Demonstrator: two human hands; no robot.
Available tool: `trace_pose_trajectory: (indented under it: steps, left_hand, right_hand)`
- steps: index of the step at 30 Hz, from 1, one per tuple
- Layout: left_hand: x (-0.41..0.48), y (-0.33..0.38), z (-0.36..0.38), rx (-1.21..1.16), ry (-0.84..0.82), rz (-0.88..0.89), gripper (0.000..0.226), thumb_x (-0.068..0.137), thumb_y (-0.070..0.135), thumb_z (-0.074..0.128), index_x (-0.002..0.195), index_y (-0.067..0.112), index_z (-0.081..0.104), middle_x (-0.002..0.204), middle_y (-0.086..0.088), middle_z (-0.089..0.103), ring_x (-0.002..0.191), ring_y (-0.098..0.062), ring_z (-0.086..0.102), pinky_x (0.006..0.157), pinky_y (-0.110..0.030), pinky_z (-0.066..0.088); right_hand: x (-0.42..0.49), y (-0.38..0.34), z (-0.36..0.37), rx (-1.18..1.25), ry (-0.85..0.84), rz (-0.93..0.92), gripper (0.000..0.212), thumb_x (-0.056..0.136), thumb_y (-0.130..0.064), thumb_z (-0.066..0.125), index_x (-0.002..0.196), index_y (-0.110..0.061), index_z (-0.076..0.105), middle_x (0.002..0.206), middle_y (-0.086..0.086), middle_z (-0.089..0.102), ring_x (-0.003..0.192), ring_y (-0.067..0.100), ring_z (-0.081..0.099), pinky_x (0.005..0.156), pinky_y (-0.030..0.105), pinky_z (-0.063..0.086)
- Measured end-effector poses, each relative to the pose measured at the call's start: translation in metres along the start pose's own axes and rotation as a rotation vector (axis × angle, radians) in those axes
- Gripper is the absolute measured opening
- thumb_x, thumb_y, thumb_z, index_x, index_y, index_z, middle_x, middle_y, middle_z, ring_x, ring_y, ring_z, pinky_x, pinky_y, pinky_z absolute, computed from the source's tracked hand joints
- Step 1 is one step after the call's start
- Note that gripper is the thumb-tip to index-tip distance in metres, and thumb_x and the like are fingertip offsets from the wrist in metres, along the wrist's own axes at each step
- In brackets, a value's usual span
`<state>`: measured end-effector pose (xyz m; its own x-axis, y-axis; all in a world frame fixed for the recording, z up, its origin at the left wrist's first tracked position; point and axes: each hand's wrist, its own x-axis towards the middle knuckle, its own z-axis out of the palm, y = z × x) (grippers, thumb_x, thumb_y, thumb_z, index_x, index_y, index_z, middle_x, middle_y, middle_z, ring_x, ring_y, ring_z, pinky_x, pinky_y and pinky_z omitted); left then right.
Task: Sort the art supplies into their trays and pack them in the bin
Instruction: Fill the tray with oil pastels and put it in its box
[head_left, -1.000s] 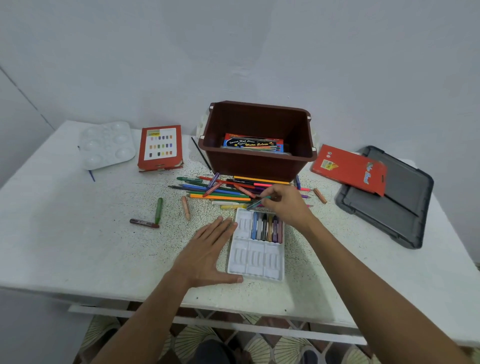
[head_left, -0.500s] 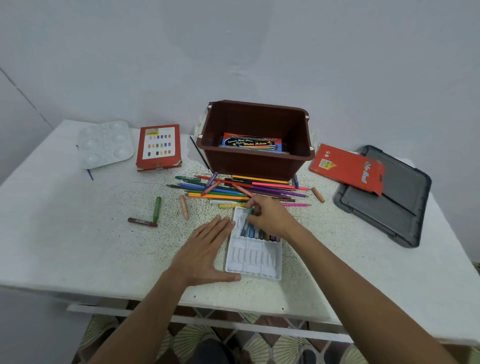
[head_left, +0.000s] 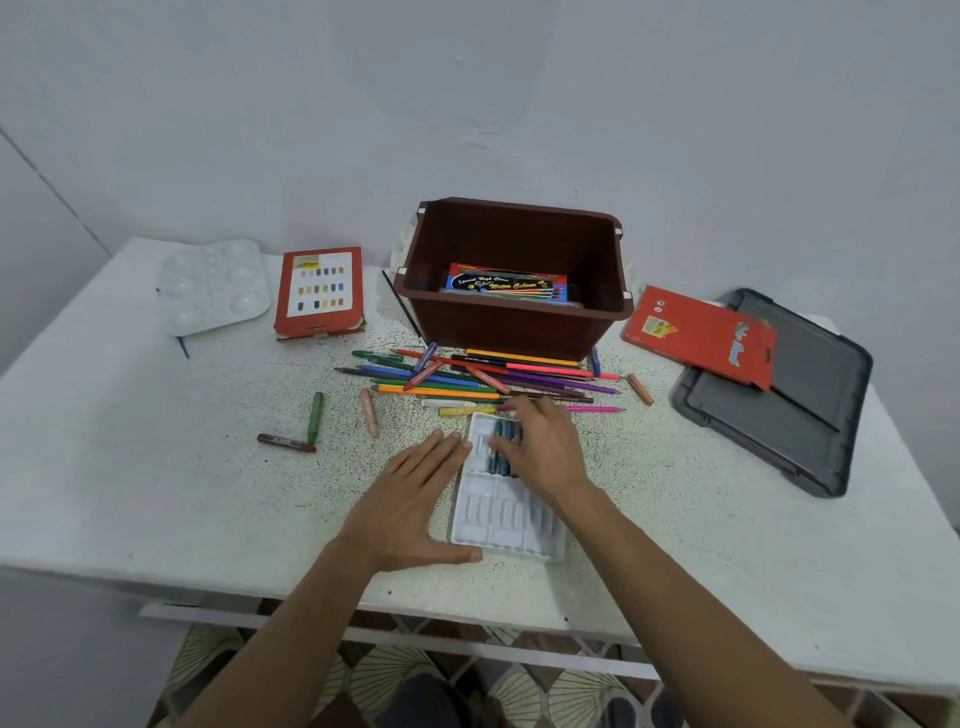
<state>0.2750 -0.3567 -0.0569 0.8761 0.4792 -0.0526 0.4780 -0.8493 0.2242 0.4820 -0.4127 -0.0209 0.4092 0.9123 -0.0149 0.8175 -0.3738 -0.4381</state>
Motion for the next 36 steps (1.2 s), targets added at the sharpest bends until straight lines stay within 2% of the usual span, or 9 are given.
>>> trace_pose_trajectory:
  steps: [6,11,14,17,20,24,28,31,36]
  left_hand:
    - [-0.001,0.0,0.0,-0.015,0.008,-0.002,0.12,0.071,0.096,0.036,0.157,0.025,-0.008,0.165,0.006,-0.009,0.15,-0.01,-0.015,0.121,-0.034,-0.008]
    - [-0.001,0.0,-0.001,-0.002,0.011,0.002,0.12,0.071,0.096,0.034,0.156,0.024,-0.01,0.164,0.007,-0.013,0.149,-0.009,-0.02,0.12,-0.033,-0.011]
    - [-0.001,0.0,0.0,0.005,0.012,0.002,0.12,0.071,0.096,0.034,0.157,0.023,-0.007,0.164,0.005,-0.01,0.149,-0.01,-0.017,0.12,-0.034,-0.009]
    - [-0.001,0.001,0.0,0.003,0.006,0.001,0.12,0.071,0.096,0.034,0.157,0.023,-0.008,0.164,0.006,-0.012,0.149,-0.01,-0.018,0.12,-0.034,-0.009]
    - [-0.001,0.001,0.0,-0.005,0.011,0.002,0.12,0.071,0.096,0.035,0.157,0.023,-0.007,0.164,0.005,-0.011,0.149,-0.01,-0.018,0.12,-0.035,-0.009]
    - [-0.001,0.001,-0.001,-0.003,-0.002,-0.002,0.12,0.071,0.096,0.034,0.156,0.023,-0.009,0.164,0.006,-0.014,0.148,-0.009,-0.021,0.12,-0.035,-0.009]
    - [-0.001,0.001,0.0,-0.006,0.004,0.001,0.12,0.071,0.096,0.035,0.157,0.022,-0.007,0.164,0.005,-0.011,0.149,-0.01,-0.018,0.121,-0.034,-0.009]
    - [-0.001,0.001,0.0,-0.005,-0.003,0.0,0.12,0.071,0.096,0.034,0.157,0.022,-0.007,0.164,0.005,-0.011,0.149,-0.011,-0.018,0.121,-0.035,-0.008]
    - [-0.002,0.0,-0.001,-0.008,-0.001,-0.001,0.12,0.071,0.096,0.034,0.157,0.023,-0.008,0.164,0.005,-0.012,0.149,-0.01,-0.019,0.121,-0.036,-0.008]
  right_hand:
    - [-0.003,0.008,-0.004,0.004,0.025,-0.027,0.05,0.092,-0.05,0.059,0.13,-0.018,0.054,0.122,0.006,0.055,0.113,0.022,0.046,0.095,0.035,0.039]
    - [0.014,0.033,-0.026,0.095,0.285,0.066,0.023,0.097,-0.031,0.056,0.102,-0.01,0.063,0.098,0.006,0.062,0.093,0.02,0.054,0.078,0.034,0.046]
    - [0.03,0.048,-0.043,0.051,0.356,0.181,0.019,0.096,-0.024,0.056,0.101,-0.007,0.064,0.096,0.01,0.064,0.085,0.024,0.057,0.072,0.035,0.048]
    - [0.044,0.063,-0.056,0.0,0.365,0.249,0.025,0.096,-0.027,0.059,0.106,-0.004,0.064,0.104,0.015,0.065,0.088,0.03,0.059,0.07,0.034,0.044]
    - [0.054,0.071,-0.061,-0.038,0.352,0.287,0.034,0.094,-0.032,0.064,0.112,-0.003,0.063,0.115,0.016,0.064,0.1,0.033,0.06,0.079,0.038,0.047]
    - [0.069,0.074,-0.058,-0.092,0.283,0.335,0.04,0.092,-0.038,0.064,0.106,-0.001,0.065,0.125,0.018,0.061,0.103,0.037,0.061,0.079,0.041,0.051]
    - [0.076,0.074,-0.048,-0.093,0.204,0.384,0.044,0.095,-0.043,0.054,0.098,0.0,0.067,0.102,0.02,0.062,0.093,0.039,0.061,0.071,0.039,0.048]
    - [0.078,0.073,-0.044,-0.098,0.2,0.442,0.042,0.097,-0.041,0.053,0.1,-0.002,0.068,0.103,0.018,0.059,0.093,0.039,0.06,0.071,0.038,0.046]
    - [0.077,0.073,-0.045,-0.008,0.29,0.496,0.022,0.09,-0.02,0.059,0.094,-0.001,0.069,0.101,0.018,0.062,0.087,0.037,0.061,0.068,0.036,0.047]
